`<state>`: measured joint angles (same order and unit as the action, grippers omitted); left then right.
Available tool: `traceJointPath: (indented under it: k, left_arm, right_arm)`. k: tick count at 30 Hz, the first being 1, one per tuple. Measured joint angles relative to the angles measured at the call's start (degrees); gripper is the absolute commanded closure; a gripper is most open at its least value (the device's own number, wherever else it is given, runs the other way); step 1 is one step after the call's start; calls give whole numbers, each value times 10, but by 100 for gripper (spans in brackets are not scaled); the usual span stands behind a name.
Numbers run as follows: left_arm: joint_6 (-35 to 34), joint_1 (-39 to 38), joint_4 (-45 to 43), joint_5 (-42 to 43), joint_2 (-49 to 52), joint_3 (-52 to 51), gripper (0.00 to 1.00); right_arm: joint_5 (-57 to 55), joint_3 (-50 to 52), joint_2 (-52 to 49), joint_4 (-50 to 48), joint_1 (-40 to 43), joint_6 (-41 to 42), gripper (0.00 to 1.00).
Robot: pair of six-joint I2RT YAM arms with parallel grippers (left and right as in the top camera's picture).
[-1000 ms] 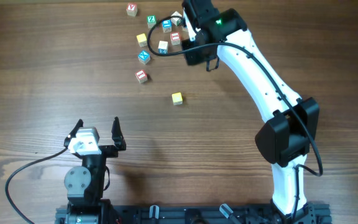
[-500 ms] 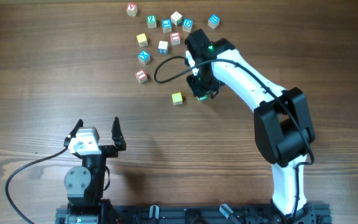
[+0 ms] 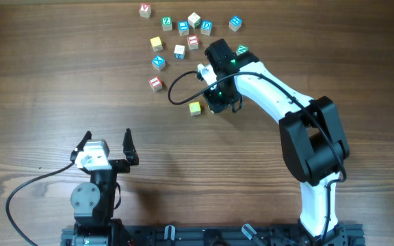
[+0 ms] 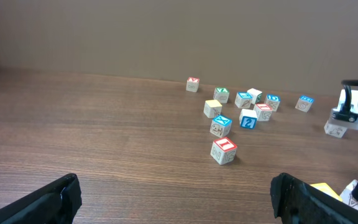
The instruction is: Form a circle
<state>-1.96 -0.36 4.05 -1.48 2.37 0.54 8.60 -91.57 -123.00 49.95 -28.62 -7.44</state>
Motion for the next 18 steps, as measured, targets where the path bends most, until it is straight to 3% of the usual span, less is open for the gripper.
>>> traceJointPath:
  k: [18]
  left_arm:
    - [0,0,0,0,0,0,0]
  right_arm:
    - [79,5,0,31,0,33,72]
